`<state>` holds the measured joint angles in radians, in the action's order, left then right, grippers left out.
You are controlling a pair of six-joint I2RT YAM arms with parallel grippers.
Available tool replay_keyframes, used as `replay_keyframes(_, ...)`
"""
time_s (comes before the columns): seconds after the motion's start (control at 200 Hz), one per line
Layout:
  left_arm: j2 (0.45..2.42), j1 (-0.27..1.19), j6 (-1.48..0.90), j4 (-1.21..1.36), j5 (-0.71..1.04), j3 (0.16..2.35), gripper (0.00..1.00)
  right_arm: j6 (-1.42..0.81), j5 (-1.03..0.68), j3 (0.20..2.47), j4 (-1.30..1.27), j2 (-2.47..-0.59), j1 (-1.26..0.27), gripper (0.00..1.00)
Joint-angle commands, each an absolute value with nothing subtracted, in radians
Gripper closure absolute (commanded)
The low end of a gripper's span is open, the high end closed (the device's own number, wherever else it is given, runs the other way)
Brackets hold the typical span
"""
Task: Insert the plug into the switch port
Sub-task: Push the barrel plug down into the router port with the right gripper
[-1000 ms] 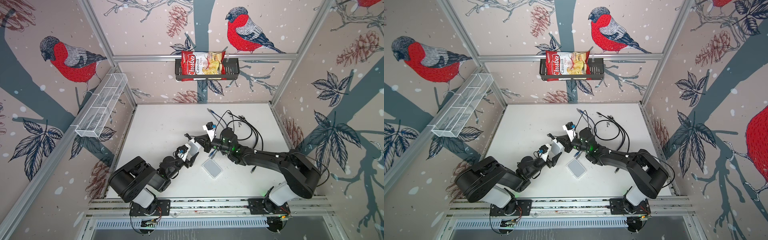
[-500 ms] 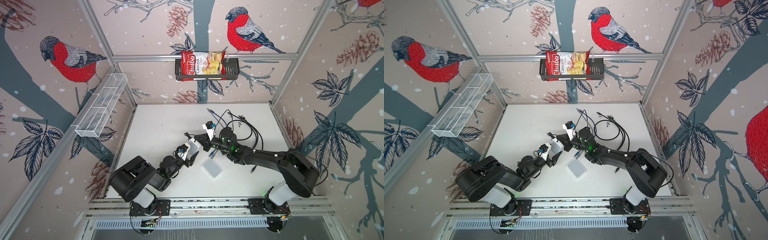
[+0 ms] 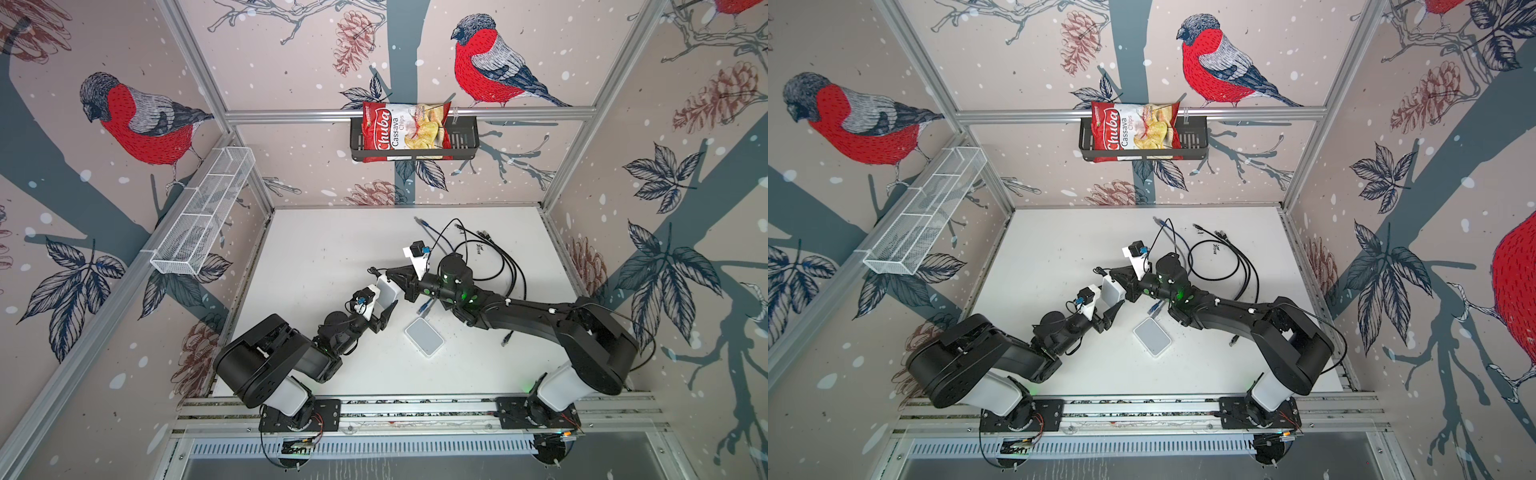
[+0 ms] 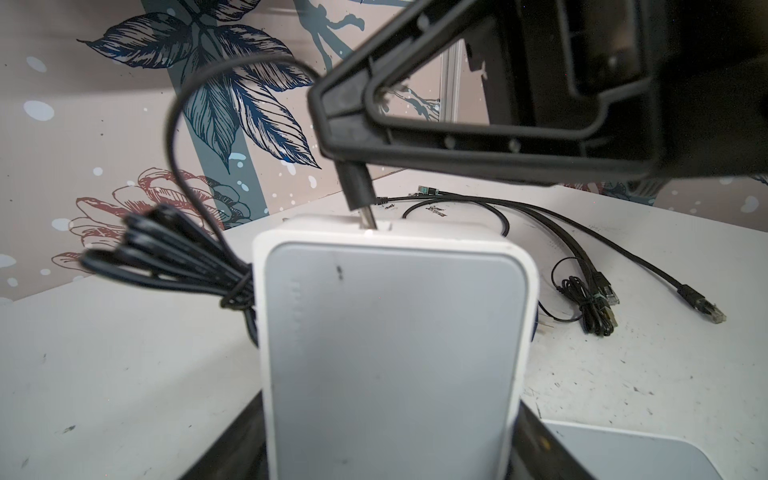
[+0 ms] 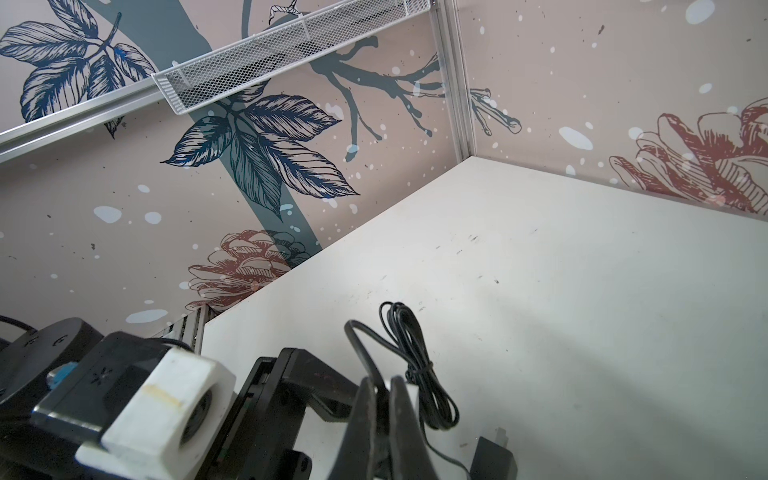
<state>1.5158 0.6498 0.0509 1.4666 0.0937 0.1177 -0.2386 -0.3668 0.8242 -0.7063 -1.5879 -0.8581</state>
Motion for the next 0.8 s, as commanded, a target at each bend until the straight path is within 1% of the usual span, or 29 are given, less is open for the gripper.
replay_keyframes(0.0,1.494,0.647,0.023,1.774,0.085,0.121,0.4,-0.231,-0.365,0.813,-0.644,-1.589,-0.863,1.0)
replay_keyframes(0.315,1.416,0.641,0.008,1.707,0.057,0.151,0.4,-0.22,-0.354,0.755,-0.609,-1.556,-0.871,1.0)
replay_keyframes(0.795,1.337,0.641,0.043,1.649,0.066,0.17,0.4,-0.176,-0.323,0.779,-0.513,-1.594,-0.911,1.0)
